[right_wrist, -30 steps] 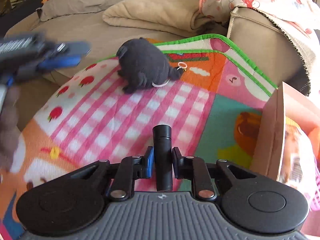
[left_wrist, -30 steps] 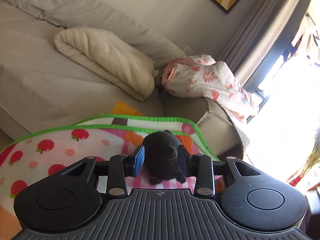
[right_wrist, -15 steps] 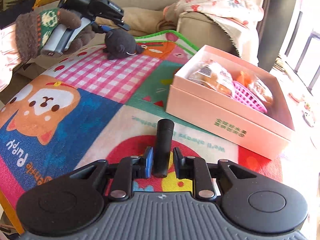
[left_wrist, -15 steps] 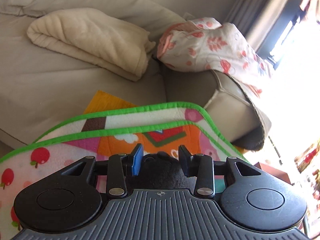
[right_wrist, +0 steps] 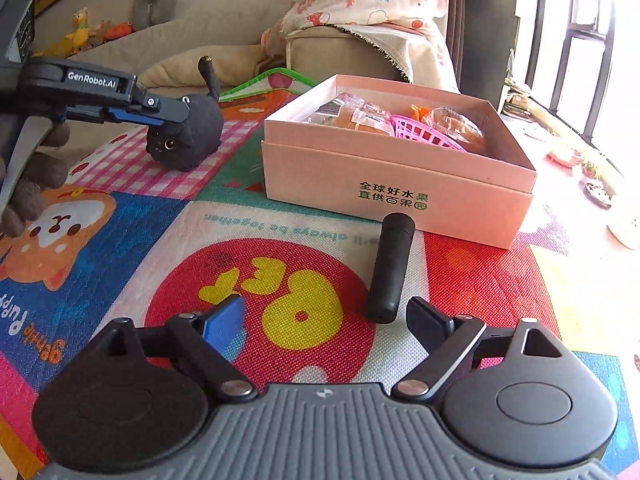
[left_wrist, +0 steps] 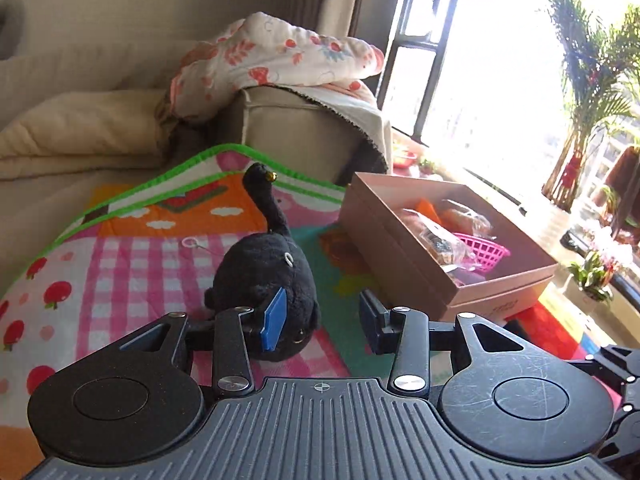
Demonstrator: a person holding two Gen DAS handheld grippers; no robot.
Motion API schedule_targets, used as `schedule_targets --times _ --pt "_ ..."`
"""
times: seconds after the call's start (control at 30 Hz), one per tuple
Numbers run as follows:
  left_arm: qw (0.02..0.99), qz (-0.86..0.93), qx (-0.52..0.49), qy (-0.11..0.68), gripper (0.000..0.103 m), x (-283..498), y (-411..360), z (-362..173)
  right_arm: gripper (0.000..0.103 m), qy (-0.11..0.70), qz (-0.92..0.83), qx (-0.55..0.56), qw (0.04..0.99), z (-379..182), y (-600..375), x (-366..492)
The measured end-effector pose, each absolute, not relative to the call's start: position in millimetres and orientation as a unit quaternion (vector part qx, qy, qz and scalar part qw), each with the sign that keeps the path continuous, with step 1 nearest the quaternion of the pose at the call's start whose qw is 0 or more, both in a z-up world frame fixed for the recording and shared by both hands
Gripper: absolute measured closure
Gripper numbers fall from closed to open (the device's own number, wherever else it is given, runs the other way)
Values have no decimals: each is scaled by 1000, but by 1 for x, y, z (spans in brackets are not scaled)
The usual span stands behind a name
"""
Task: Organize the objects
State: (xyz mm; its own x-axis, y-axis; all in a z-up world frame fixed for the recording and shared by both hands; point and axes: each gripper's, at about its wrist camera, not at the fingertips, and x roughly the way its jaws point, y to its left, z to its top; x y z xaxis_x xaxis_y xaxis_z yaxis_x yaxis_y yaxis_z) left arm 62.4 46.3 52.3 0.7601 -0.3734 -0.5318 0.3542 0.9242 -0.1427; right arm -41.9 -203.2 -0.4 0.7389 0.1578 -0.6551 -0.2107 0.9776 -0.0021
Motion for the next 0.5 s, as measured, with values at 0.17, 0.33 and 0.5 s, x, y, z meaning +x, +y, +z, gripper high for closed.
schedule_targets --times 0.17,0.33,0.5 --pt "950 -145 2 277 59 64 39 52 0 351 97 -29 931 -2 -204 -41" --pt "953 -132 23 271 59 63 33 51 0 350 97 -26 931 -3 -205 -42" --pt "959 -127 39 252 59 58 30 44 0 348 101 -17 932 -3 -208 -42"
